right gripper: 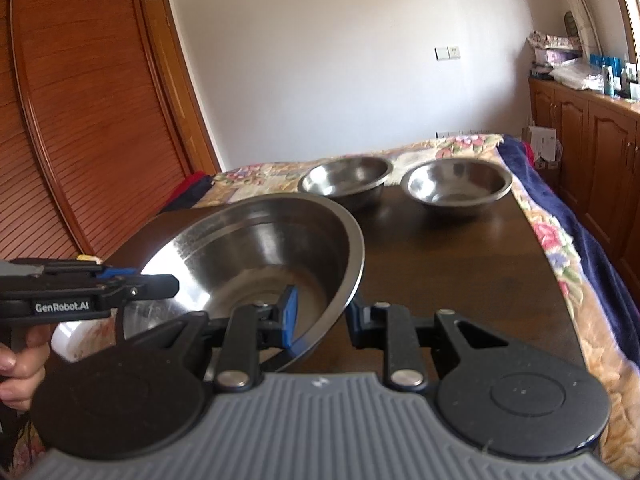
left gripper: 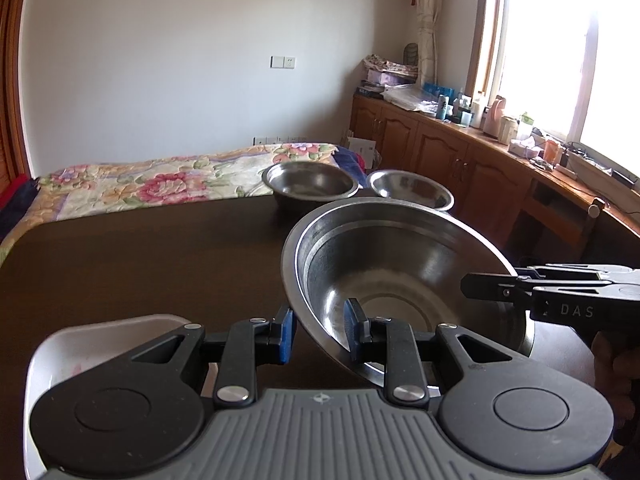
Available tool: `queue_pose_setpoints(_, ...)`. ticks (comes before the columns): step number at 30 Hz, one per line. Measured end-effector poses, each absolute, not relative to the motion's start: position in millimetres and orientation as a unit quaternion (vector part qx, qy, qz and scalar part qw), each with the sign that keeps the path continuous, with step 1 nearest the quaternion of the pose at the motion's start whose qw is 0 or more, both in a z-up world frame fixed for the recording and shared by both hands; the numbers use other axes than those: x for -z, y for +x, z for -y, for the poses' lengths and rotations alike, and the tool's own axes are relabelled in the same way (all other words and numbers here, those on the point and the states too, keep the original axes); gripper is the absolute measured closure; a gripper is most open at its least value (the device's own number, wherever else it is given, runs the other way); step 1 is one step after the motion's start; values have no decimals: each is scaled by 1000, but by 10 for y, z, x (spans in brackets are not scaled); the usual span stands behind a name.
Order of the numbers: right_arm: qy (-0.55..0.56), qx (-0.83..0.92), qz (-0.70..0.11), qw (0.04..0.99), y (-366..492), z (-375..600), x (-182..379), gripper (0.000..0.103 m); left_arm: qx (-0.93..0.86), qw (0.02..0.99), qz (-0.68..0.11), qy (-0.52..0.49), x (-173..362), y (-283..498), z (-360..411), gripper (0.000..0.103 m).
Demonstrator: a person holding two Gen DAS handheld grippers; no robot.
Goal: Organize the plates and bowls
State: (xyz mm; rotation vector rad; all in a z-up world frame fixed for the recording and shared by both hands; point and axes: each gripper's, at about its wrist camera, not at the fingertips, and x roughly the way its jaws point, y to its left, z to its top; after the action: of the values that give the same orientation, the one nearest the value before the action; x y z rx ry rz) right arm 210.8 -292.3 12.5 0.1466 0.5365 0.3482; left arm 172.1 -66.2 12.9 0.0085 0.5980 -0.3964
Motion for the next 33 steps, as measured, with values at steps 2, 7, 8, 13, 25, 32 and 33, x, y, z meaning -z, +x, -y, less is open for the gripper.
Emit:
queue_pose_setpoints(2, 73, -171, -269, 945, 2083, 2909, -85, 75, 195, 935, -296, 1, -96, 1693, 640, 49)
queue_pose_setpoints(7, 79, -174, -271, 944, 1985, 2881, -52, 75, 197, 933, -302, -2, -63, 1614, 595, 49)
queue_pose_setpoints(8, 80, -174, -270, 943, 1968, 2876, -53, 75, 197, 932, -304, -3, -46, 1603, 583, 49)
queue_pose_setpoints(13, 71, -174, -271, 944, 1904, 2813, -32, 75, 194, 929, -315, -7, 38, 1577, 566, 49)
queue_pose_setpoints(25, 77, -176, -278, 941, 1885, 2797, 19, 74, 193, 928, -318, -4, 68, 1555, 539, 49)
queue_pose_setpoints(32, 74, -177, -277, 941, 1875, 2789, 21, 73, 196, 927, -320, -4, 82, 1570, 543, 49)
queue_pose_setpoints(33, 74, -178, -277, 941, 1876, 2788, 20, 73, 196, 927, -320, -4, 83, 1571, 542, 49)
